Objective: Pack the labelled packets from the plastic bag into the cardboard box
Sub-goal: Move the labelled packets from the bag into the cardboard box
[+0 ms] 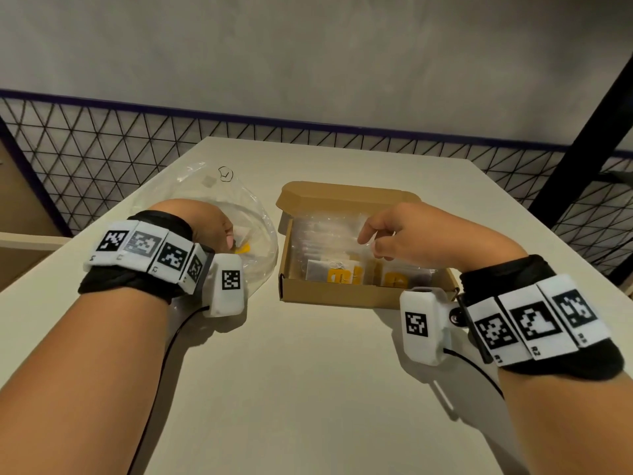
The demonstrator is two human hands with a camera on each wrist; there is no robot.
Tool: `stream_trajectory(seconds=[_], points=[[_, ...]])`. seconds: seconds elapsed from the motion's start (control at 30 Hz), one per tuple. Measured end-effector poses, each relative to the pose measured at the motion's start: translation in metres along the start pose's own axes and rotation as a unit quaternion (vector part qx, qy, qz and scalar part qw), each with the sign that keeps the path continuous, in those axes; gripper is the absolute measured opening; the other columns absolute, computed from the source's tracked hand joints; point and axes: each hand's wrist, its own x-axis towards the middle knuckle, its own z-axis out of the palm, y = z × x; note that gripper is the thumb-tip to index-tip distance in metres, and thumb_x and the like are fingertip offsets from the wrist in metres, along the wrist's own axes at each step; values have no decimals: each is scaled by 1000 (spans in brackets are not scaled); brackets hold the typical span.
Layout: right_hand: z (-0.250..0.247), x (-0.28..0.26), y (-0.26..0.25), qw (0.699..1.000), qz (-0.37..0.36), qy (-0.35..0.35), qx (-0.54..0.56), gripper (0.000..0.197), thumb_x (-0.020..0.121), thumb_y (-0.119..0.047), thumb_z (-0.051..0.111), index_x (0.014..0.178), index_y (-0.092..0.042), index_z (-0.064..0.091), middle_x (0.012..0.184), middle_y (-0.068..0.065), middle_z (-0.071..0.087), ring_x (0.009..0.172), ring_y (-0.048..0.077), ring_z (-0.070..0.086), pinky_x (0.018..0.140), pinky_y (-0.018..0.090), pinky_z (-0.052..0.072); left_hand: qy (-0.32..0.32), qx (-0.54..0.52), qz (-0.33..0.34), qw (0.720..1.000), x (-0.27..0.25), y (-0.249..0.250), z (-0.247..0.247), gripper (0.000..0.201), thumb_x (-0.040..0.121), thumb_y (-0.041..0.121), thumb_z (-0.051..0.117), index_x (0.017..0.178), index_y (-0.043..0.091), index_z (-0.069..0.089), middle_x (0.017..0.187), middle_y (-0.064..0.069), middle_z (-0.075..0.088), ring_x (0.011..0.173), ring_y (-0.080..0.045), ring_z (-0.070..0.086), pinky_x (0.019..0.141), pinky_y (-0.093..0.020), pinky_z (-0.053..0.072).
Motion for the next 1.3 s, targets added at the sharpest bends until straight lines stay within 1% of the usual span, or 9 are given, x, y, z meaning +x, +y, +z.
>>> stream_trajectory(seconds=[0.1,0.23,0.37,0.57,0.73,0.87,1.03,1.17,1.3], points=[[0,0,0,1000,2,3,6,23,90,-20,52,106,-32,62,80,-20,48,89,12,53,76,27,46,23,-15,5,1000,-4,4,-1,7,81,18,69,81,15,63,78,1,61,73,-15,53,70,-25,44],[-3,0,1,1000,5,10,21,24,90,-18,52,108,-30,62,81,-17,51,88,12,54,74,26,46,130,-55,51,989,-12,17,-8,10,82,10,65,75,17,62,92,-2,63,86,-19,54,75,-29,40],[-6,-2,2,998,-6,32,46,23,91,-16,52,108,-28,62,79,-17,51,76,2,50,61,16,37,236,-94,127,959,-16,19,-16,15,86,19,64,74,24,56,101,6,51,97,-14,46,80,-29,32],[-10,-5,2,997,-14,55,62,23,92,-19,52,111,-27,62,79,-17,52,79,4,51,65,16,39,342,-143,198,907,-27,29,-24,7,84,26,66,81,24,59,111,6,43,101,-15,41,84,-30,31],[-12,-7,-3,987,-34,114,104,35,90,-36,55,125,-30,54,102,-11,55,96,10,53,84,28,45,344,-197,245,885,-41,45,-26,5,85,26,64,86,22,60,127,5,48,119,-13,44,97,-32,37],[-10,-5,-9,975,-56,154,152,45,85,-42,59,129,-32,50,110,-13,54,93,7,54,86,32,47,261,-302,305,865,-52,61,-22,8,88,17,60,82,18,56,102,-3,68,99,-22,63,91,-42,50],[-11,-5,-10,961,-92,187,183,11,86,-20,64,96,-25,64,86,-10,62,79,4,58,75,21,48,192,-346,344,852,-58,73,-18,16,88,10,59,79,19,49,71,2,65,65,-5,66,73,-24,55],[-13,-5,-7,961,-96,178,190,18,84,-13,65,77,-29,61,77,-14,61,72,0,57,72,19,51,220,-372,343,834,-56,69,-18,27,80,7,68,83,26,48,73,4,60,69,-16,63,79,-38,54],[-13,-4,-5,963,-84,172,192,17,84,-11,66,78,-27,61,77,-14,60,74,3,58,76,25,53,252,-406,330,814,-53,64,-21,35,79,4,69,87,31,48,74,5,60,70,-12,61,73,-26,54]])
